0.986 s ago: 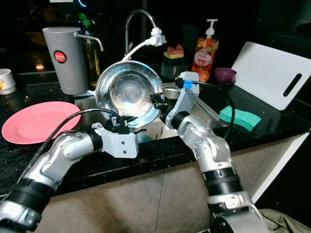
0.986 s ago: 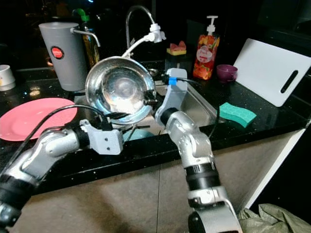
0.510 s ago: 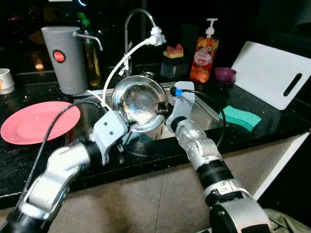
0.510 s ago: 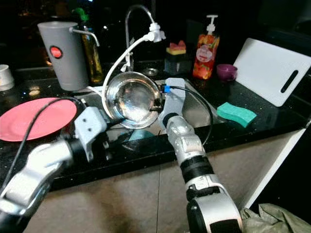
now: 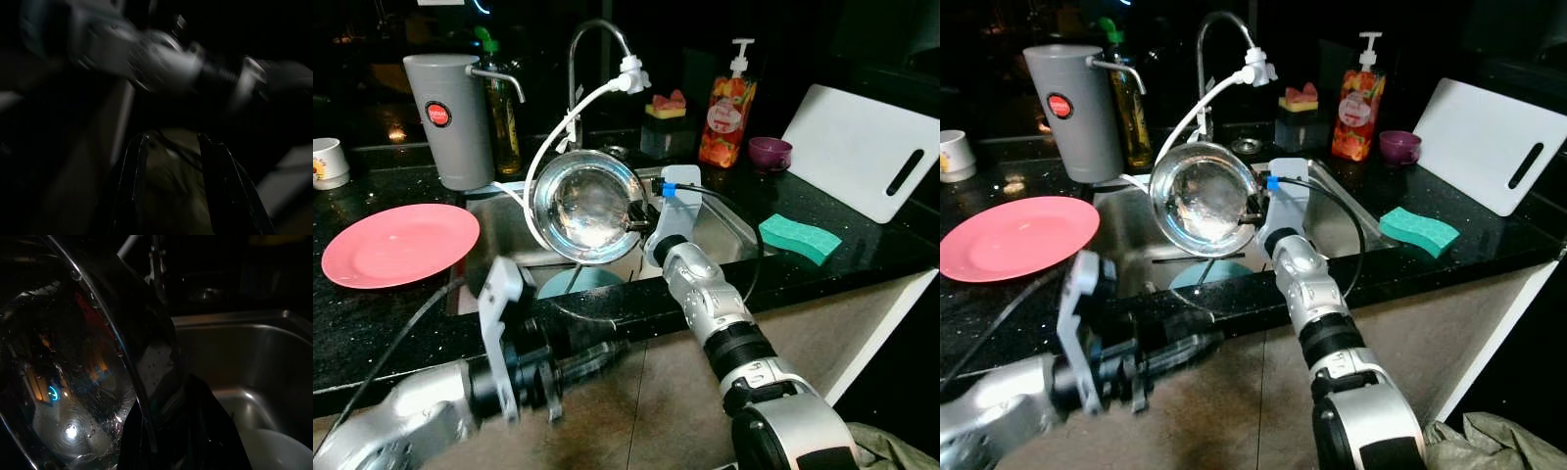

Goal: Kitchen organization

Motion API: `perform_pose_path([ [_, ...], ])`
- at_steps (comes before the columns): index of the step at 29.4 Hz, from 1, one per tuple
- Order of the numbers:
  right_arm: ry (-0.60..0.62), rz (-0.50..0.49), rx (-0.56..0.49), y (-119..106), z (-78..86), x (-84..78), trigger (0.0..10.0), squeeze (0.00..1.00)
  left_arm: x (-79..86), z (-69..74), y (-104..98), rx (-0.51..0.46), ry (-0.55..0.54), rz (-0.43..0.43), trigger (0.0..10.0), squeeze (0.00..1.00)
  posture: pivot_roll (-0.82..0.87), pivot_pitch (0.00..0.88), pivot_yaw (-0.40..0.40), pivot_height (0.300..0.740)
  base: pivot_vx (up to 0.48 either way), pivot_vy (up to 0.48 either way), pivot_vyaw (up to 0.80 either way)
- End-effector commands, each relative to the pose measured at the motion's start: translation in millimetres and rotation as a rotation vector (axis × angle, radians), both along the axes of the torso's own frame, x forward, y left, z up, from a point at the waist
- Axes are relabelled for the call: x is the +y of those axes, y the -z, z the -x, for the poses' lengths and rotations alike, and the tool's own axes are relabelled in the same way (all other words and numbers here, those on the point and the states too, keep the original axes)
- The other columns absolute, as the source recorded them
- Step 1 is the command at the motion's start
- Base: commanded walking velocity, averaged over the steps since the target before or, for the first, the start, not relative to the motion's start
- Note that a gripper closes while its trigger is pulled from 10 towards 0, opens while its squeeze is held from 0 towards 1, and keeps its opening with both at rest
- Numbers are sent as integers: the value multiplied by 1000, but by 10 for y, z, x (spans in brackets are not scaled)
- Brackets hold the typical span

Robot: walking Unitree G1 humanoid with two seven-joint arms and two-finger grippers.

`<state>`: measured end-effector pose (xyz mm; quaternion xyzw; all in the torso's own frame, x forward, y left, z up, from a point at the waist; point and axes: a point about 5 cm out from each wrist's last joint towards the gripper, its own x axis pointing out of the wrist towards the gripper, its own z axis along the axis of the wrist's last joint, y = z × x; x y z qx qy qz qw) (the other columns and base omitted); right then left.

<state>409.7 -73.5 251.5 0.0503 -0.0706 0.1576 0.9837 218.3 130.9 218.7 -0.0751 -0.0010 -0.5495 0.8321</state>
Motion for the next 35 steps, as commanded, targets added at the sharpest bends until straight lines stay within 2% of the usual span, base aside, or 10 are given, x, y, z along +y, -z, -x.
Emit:
perform_pose_path([
  [1, -5, 20, -33, -48, -4, 41, 10000, 0, -2, 111, 96, 53, 35, -68, 10000, 0, 98, 128, -45, 740, 0, 0, 0],
  [3, -5, 20, -33, -48, -4, 41, 10000, 0, -2, 111, 96, 53, 35, -68, 10000, 0, 98, 128, -45, 740, 0, 0, 0],
  [4, -9, 24, -35, -41, -4, 58, 10000, 0, 23, 169, 234, 70, 26, -157, 10000, 0, 101, 128, -45, 740, 0, 0, 0],
  [5, -9, 24, -35, -41, -4, 58, 10000, 0, 23, 169, 234, 70, 26, -157, 10000, 0, 101, 128, -45, 740, 0, 0, 0],
  [14, -13, 26, -34, -23, -18, 76, 10000, 0, 201, 171, 696, 37, -137, -412, 10000, 0, 107, 130, -45, 740, 0, 0, 0],
  [22, -10, 28, -32, -14, -26, 90, 10000, 0, 295, 178, 1031, 98, -274, -503, 10000, 0, 106, 133, -42, 740, 0, 0, 0],
  [31, 27, 83, -12, 37, -47, 73, 10000, 0, 438, 317, 1423, 159, -360, -613, 10000, 0, 107, 139, -43, 740, 0, 0, 0],
  [32, 29, 87, -12, 44, -46, 74, 10000, 192, 468, 343, 1470, 183, -371, -622, 10000, 0, 107, 139, -43, 740, 0, 0, 0],
  [33, 31, 94, -13, 53, -45, 74, 10000, 961, 499, 365, 1517, 203, -387, -634, 10000, 0, 108, 140, -41, 740, 0, 0, 0],
  [35, 29, 97, -13, 70, -42, 78, 10000, 1000, 540, 391, 1588, 234, -419, -641, 10000, 0, 108, 140, -40, 740, 0, 0, 0],
])
